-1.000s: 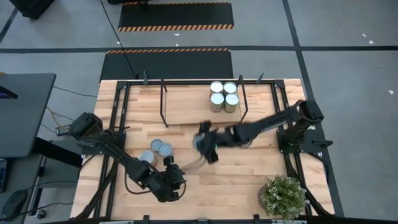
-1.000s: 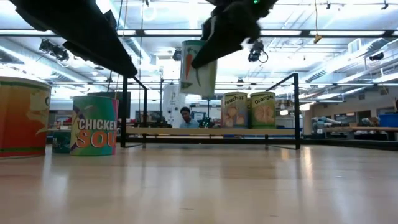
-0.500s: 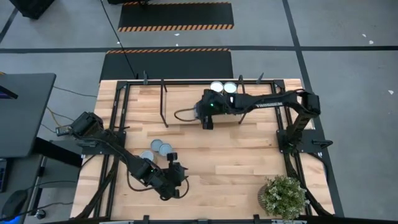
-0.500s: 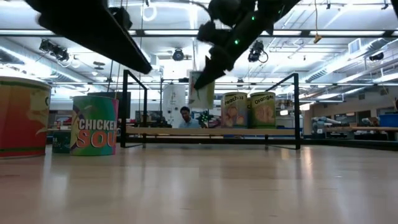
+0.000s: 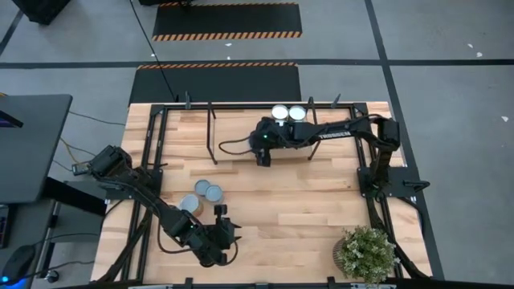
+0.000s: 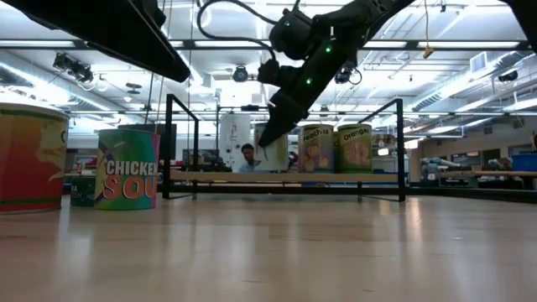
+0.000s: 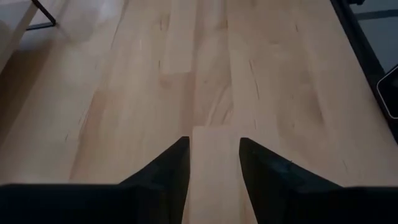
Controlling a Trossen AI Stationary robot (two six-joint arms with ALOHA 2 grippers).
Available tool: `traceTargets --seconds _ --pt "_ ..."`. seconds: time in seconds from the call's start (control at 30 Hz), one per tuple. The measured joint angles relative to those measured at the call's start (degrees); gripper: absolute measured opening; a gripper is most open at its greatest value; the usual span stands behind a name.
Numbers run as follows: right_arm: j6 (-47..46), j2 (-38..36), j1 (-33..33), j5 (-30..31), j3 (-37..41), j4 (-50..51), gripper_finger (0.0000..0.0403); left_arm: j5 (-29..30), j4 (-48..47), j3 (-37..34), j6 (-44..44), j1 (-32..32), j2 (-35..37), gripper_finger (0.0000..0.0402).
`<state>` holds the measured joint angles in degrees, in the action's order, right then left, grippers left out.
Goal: Pick and place cans onto a shelf
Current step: Put the canned mixed vegetable on the shelf, then put the canned corn on the shelf
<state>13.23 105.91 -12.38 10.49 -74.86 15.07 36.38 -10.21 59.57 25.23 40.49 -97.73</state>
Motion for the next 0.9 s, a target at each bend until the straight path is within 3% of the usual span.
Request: traceTargets --seconds 0.33,0.6,0.9 --pt "0.71 -0.35 -1.59 3.57 -0.51 1.85 0.0394 0.71 0.37 0.00 -0.41 -0.18 0.25 0.0144" --pt "2.89 -0.59 -0.22 7.36 -6.79 7.62 0.0391 6.47 -10.14 0.00 4.34 2.00 9.67 0.0144" --pt "3.32 -1.08 5.43 12.69 -12.55 19.64 0.0393 3.63 -24.61 0.00 19.92 5.05 15.37 0.0147"
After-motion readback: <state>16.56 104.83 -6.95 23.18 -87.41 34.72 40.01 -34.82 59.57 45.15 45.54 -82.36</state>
